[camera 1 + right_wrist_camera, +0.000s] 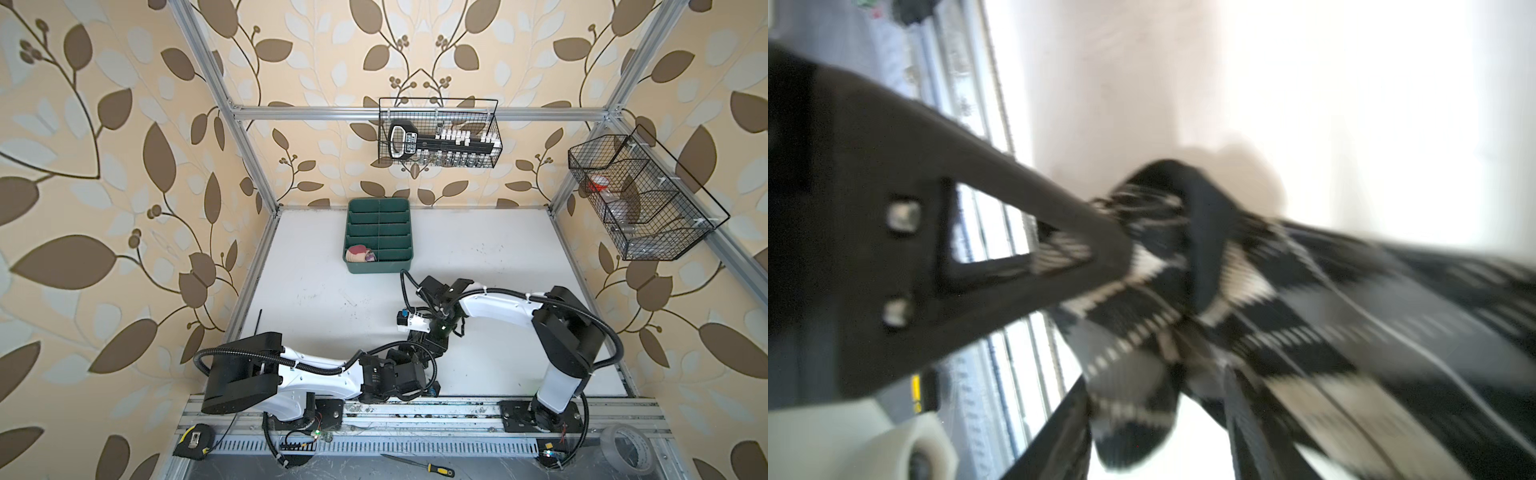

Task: Roll the socks
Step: 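Open the right gripper and raise it away while the left holds the roll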

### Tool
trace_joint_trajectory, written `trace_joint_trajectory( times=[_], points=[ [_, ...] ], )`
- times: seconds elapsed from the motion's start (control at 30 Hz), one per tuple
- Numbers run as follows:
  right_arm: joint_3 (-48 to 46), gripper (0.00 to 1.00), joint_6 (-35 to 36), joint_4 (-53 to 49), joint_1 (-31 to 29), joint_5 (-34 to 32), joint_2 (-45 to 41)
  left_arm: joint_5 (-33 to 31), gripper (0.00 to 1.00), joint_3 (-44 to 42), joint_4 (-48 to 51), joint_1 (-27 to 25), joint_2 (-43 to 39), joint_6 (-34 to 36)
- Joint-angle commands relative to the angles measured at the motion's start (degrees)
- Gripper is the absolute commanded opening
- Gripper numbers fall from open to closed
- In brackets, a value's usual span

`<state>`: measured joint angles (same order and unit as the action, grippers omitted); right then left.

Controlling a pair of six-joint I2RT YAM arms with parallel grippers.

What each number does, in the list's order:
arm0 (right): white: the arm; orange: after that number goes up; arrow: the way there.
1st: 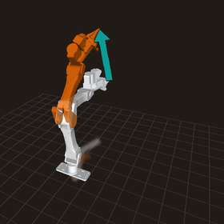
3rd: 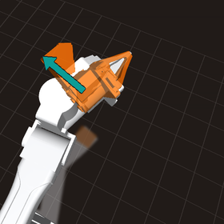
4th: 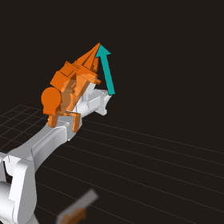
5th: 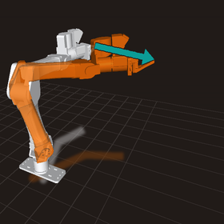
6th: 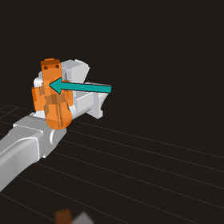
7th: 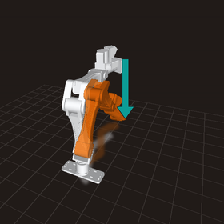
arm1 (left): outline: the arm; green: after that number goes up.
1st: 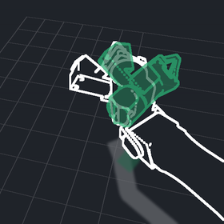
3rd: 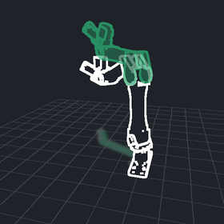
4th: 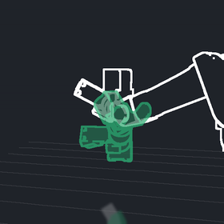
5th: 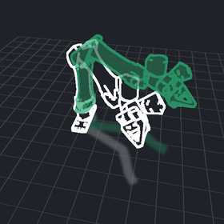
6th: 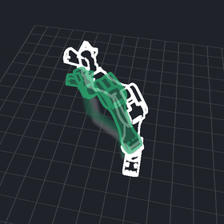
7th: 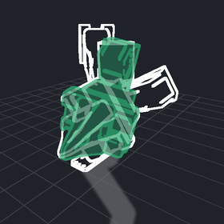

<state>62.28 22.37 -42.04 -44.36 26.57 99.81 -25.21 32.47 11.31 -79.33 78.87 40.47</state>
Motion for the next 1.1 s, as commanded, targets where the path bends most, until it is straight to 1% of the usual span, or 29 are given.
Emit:
trace_joint_trajectory(
  times=[0.0,0.07,0.17,0.23,0.27,0.37,0.43,0.5,0.53,0.57,0.6,0.67,0.77,0.83,0.9,0.93,1.0,1.07],
  points=[
    [-2.1,0.55,-0.5,3.6,4.1,-11.8,-8.4,7.6,0.00,2.3,6.7,-0.1,-0.7,-4.9],
    [-3.9,0.57,-1.5,6.2,8.2,-13.2,-14.5,9.2,0.00,3.0,7.3,-0.1,-0.1,-6.1],
    [-5.7,0.57,-4.4,10.3,14.6,-16.7,-23.4,11.1,0.00,3.7,7.6,0.0,1.4,-6.9],
    [-5.9,0.57,-6.3,12.6,17.2,-20.8,-29.6,12.8,0.00,4.3,8.0,0.0,3.0,-7.6],
    [-6.0,0.57,-6.8,13.4,17.8,-23.4,-33.1,14.5,0.00,5.0,8.5,0.2,3.1,-8.0],
    [-7.9,0.58,-5.3,17.5,17.9,-28.5,-42.9,17.7,0.00,7.6,10.5,1.2,8.1,-8.2],
    [-10.4,0.61,-2.9,20.0,17.6,-29.4,-49.6,19.8,0.00,11.2,12.4,3.5,10.8,-9.0],
    [-13.5,0.65,0.4,22.4,17.1,-30.4,-55.8,24.4,0.00,14.4,14.2,6.8,12.7,-10.0],
    [-15.0,0.67,2.7,23.1,16.7,-31.2,-58.8,26.7,0.00,15.9,14.5,8.7,13.5,-11.4],
    [-16.7,0.69,5.1,23.6,16.2,-32.5,-61.4,31.2,0.00,17.7,15.1,11.0,14.2,-13.1],
    [-17.9,0.71,7.0,23.8,15.7,-33.9,-63.4,34.3,0.00,18.9,15.2,12.9,15.0,-15.1],
    [-19.7,0.71,10.4,23.5,14.8,-36.6,-67.0,39.3,0.00,21.6,15.8,15.4,17.2,-18.5],
    [-20.4,0.70,13.8,21.4,13.3,-37.1,-70.4,42.5,0.00,24.1,16.5,16.3,21.2,-21.5],
    [-20.4,0.70,16.5,18.4,11.6,-34.5,-72.2,44.4,0.00,24.3,15.1,17.4,23.0,-24.4],
    [-21.7,0.69,20.9,14.7,8.8,-32.4,-74.1,45.8,0.00,24.0,13.4,18.7,24.4,-27.2],
    [-22.7,0.69,23.6,13.1,6.8,-32.6,-75.1,46.4,0.00,23.9,12.7,19.5,25.0,-28.4],
    [-25.4,0.69,28.6,11.2,1.7,-36.0,-76.7,48.4,0.00,23.8,11.6,21.3,25.6,-30.8],
    [-27.3,0.69,31.2,10.2,-4.0,-40.7,-77.5,50.7,0.00,23.4,11.0,22.9,25.9,-32.5]
  ],
)
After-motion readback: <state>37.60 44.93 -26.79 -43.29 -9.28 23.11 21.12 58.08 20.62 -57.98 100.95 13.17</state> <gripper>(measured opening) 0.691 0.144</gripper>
